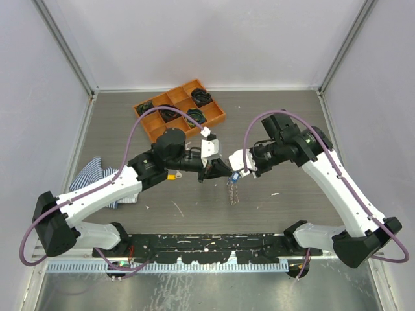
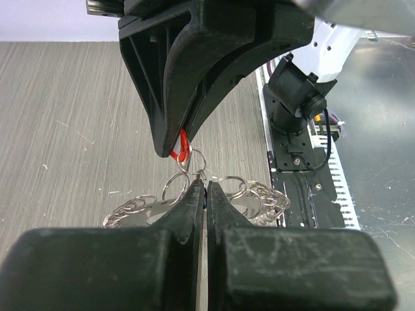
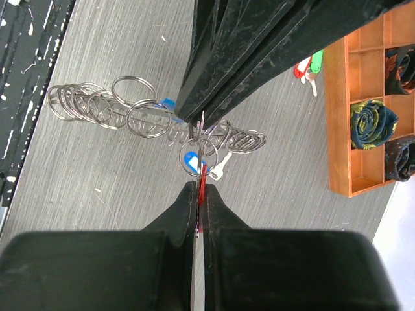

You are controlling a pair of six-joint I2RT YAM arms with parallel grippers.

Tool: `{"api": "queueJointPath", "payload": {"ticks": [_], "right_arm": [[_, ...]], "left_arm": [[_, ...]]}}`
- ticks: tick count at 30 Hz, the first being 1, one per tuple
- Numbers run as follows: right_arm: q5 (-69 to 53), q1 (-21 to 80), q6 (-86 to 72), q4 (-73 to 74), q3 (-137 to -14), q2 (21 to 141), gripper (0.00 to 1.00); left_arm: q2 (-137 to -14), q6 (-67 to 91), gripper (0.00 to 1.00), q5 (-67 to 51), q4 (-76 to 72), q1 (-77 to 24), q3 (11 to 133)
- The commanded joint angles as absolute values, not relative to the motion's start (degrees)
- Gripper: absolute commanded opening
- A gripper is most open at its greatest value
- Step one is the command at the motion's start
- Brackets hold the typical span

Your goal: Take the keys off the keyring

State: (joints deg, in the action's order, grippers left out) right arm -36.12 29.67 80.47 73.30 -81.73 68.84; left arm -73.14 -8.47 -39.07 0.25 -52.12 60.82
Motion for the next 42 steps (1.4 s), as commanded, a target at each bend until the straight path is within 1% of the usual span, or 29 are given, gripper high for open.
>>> {"api": "queueJointPath", "payload": {"ticks": [1, 13, 18, 25, 31, 42], "right_arm": [[-34.5, 29.5, 80.6, 70.5, -81.3, 67.8, 0.01], [-34.3, 31.4, 79.0, 69.0, -78.8, 68.0, 0.01], [-35.1, 31.5, 77.3, 69.8, -80.8, 68.3, 0.01], [-36.8, 30.8, 75.9, 71.4, -86.1, 69.3, 0.01], [-37.5, 30.8, 75.4, 71.0, -85.9, 70.3, 0.01], [-35.9, 30.8, 75.8, 71.0, -85.1, 70.7, 0.01]], "left_arm": [[-70.9, -7.4, 0.0, -42.1, -1.7, -52.4, 60.7], [-70.0, -6.8, 0.0, -40.5, -2.7, -52.5, 60.1], [-70.6, -7.1, 0.0, -39.0, 1.4, -52.5, 61.9], [-70.3, -9.4, 0.0, -33.5, 9.6, -53.8, 64.3], [-70.2, -11.6, 0.0, -27.4, 14.8, -56.3, 66.2], [-68.6, -16.6, 0.0, -22.0, 16.1, -58.7, 65.8]]}}
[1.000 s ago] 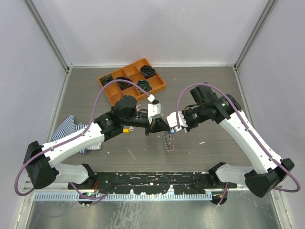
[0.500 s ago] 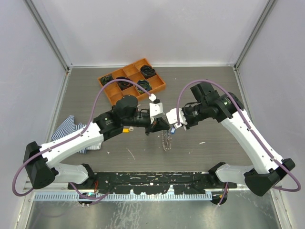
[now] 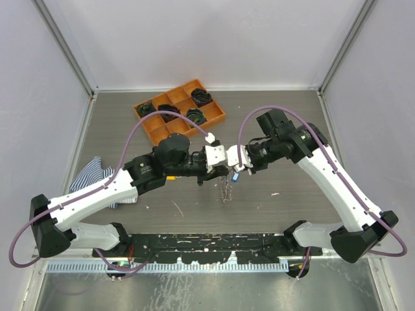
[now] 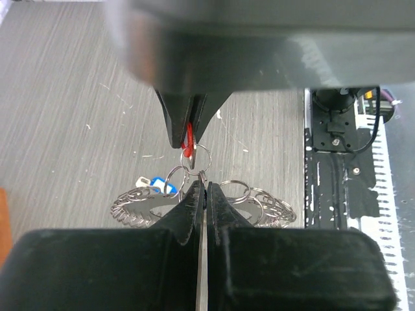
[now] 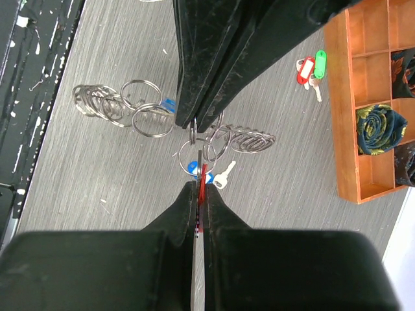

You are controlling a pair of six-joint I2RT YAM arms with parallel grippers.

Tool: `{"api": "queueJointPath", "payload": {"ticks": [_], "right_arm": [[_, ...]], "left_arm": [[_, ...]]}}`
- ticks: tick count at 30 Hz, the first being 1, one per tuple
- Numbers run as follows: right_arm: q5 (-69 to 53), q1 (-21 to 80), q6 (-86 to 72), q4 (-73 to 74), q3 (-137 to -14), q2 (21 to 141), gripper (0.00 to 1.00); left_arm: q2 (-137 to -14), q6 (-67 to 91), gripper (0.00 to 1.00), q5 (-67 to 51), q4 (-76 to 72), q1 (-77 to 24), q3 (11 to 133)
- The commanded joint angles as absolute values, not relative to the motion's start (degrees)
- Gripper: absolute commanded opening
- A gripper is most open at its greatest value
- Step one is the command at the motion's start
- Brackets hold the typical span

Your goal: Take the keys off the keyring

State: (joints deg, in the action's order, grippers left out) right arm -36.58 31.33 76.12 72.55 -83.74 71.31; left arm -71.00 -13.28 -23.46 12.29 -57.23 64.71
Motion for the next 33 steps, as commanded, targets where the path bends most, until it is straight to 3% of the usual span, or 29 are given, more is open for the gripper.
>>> {"api": "queueJointPath", "payload": {"ticks": [1, 23, 33], "right_arm": [[-36.3, 30.9, 76.4, 71.4, -85.0, 70.7, 0.01], [-37.4, 32.3, 79.0, 72.0, -81.7, 68.8, 0.01], [-37.6, 32.9, 78.8, 72.4, -81.9, 68.7, 0.01]], "left_arm": [[-68.2, -17.4, 0.0, -22.0, 15.6, -58.9, 65.4], [-63.8, -36.5, 0.0, -12.1, -1.1, -65.7, 52.1], [-63.8, -40.3, 0.0, -8.0, -0.2, -67.7, 51.7]]}}
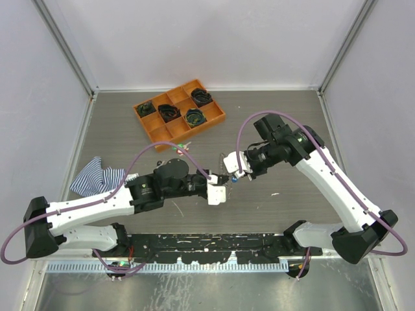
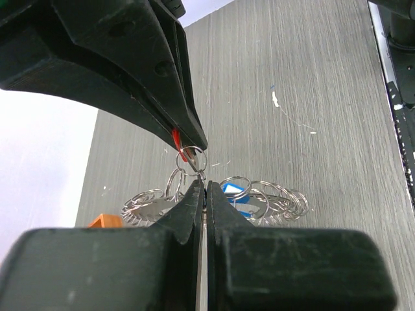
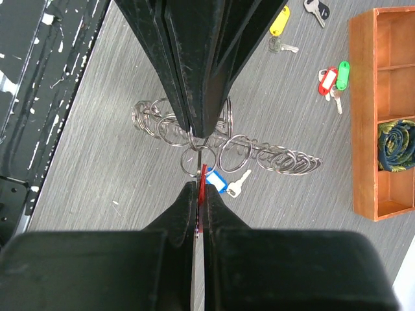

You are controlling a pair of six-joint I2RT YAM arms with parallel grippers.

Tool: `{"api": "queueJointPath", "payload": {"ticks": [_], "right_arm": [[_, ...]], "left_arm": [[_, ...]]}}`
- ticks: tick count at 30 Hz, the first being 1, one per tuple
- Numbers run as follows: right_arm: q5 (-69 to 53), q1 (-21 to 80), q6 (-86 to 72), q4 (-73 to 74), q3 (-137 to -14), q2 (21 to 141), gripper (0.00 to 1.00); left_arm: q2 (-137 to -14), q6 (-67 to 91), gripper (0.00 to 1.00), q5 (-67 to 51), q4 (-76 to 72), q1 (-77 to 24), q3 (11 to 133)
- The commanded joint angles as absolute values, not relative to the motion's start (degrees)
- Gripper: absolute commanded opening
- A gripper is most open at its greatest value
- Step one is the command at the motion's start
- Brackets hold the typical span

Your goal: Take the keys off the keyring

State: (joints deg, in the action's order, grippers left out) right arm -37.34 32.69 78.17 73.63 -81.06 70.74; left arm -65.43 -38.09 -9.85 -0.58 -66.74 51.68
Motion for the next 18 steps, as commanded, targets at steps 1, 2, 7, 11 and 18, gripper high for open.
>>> {"api": "queueJointPath", "payload": {"ticks": [1, 2, 7, 11, 18], "right_arm": [[-37.9, 33.2, 78.4, 72.4, -81.7, 68.9, 0.01], [-38.1, 33.7, 77.6, 72.1, -81.4, 69.0, 0.01], [-37.5, 36.4, 72.6, 70.2, -80.5, 69.4, 0.01], [-36.6, 36.7, 68.1, 68.5, -80.7, 69.3, 0.01], [-31.4, 38.9, 60.5, 66.8, -81.2, 71.0, 0.01]], "left_arm": [[-64.0, -40.3, 0.0, -7.7, 0.3, -67.8, 52.1], [-64.2, -40.1, 0.0, -7.2, 0.9, -68.0, 52.5], [-64.7, -40.0, 0.0, -3.6, 2.4, -69.3, 53.8], [-64.7, -40.4, 0.0, -0.8, 2.4, -70.1, 53.8], [-65.2, -40.8, 0.0, 3.1, 3.6, -71.5, 55.0]]}}
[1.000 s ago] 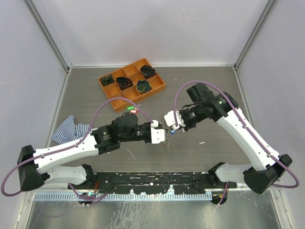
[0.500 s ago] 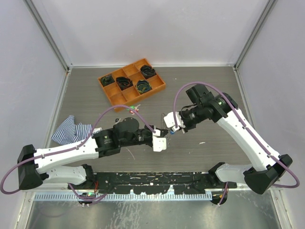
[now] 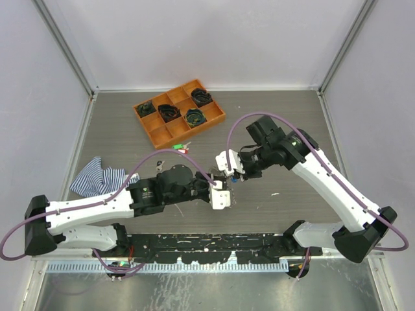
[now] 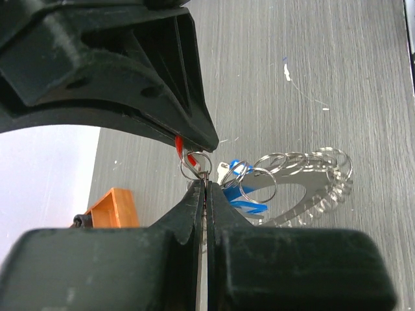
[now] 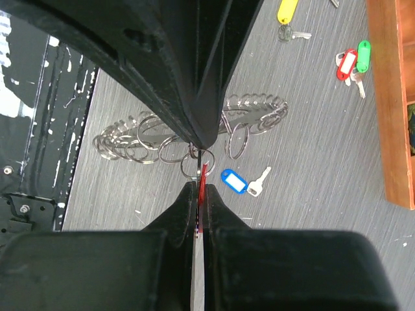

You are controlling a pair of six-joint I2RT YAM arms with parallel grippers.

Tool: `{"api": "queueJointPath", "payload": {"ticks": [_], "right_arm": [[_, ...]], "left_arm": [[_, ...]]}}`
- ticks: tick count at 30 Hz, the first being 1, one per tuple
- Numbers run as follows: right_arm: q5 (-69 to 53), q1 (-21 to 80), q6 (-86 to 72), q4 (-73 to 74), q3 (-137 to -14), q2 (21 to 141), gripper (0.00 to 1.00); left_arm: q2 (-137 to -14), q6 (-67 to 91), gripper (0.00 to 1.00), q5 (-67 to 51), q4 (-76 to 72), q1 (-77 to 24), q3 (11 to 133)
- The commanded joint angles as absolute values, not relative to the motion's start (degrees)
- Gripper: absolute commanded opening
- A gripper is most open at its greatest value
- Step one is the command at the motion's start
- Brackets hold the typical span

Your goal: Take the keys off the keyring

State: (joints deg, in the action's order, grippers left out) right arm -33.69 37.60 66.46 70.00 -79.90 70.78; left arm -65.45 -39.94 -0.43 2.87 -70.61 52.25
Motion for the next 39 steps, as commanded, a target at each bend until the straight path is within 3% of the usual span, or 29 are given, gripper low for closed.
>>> {"api": "queueJointPath", "payload": {"ticks": [1, 39], "right_arm": [[-30.7, 39.3, 59.6, 66.8, -81.5, 71.3, 0.01], [-29.4, 40.1, 47.8, 72.2, -87.7, 79.7, 0.01]], "left_arm": [[-65.3, -40.9, 0.0, 3.8, 3.6, -71.7, 55.1], [-66.4, -46.6, 0.0, 7.5, 5.6, -74.0, 54.9]]}}
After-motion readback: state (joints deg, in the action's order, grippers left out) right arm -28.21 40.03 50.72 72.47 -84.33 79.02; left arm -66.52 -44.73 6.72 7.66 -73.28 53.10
